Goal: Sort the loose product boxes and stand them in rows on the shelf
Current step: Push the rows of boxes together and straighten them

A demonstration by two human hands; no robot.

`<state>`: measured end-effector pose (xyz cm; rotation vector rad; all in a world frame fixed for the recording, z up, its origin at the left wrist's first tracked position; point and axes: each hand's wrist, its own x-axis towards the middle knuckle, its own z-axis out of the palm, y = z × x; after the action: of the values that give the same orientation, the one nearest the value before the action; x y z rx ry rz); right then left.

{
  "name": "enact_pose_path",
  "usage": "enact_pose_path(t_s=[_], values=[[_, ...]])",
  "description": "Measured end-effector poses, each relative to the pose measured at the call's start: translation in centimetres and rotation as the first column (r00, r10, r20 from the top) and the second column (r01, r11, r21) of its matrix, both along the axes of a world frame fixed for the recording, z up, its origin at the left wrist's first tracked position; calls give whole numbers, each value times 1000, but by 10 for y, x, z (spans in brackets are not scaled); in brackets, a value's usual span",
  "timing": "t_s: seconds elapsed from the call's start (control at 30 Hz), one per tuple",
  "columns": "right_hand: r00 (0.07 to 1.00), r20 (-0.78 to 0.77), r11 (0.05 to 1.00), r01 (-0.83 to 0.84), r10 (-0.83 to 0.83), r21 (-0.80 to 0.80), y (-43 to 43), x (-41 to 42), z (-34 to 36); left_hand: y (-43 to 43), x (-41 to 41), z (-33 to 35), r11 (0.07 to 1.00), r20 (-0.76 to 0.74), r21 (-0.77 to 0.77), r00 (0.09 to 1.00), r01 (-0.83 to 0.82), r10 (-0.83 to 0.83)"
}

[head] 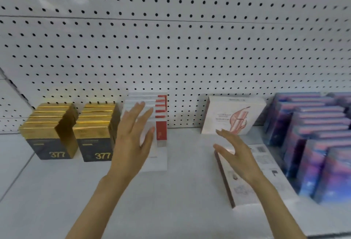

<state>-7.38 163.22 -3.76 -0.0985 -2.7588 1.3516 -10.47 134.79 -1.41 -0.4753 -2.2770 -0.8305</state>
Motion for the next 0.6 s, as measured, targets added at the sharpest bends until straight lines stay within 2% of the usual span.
enact_pose_path(t_s=[0.07, 0.2, 0.33, 0.43, 0.5, 0.6], values=[[995, 77, 989, 51, -62, 141, 34, 14, -10, 31, 11, 3, 994, 23, 46, 995, 100, -101], [970, 218, 956, 44, -111, 291, 74, 38, -27, 98, 33, -21, 943, 292, 215, 905, 254, -310], [985, 164, 938, -2, -59, 348, 92, 62, -44, 150, 59, -63, 913, 552, 297, 729, 281, -404], [992, 118, 929, -6, -40, 369, 99, 73, -57, 171, 82, -85, 909, 668, 343, 618, 238, -414], [993, 79, 928, 54, -90, 370, 101, 78, -63, 178, 93, -93, 905, 697, 385, 585, 182, -415], [992, 22, 929, 111, -127, 354, 104, 83, -69, 186, 105, -97, 917, 710, 375, 594, 136, -379]])
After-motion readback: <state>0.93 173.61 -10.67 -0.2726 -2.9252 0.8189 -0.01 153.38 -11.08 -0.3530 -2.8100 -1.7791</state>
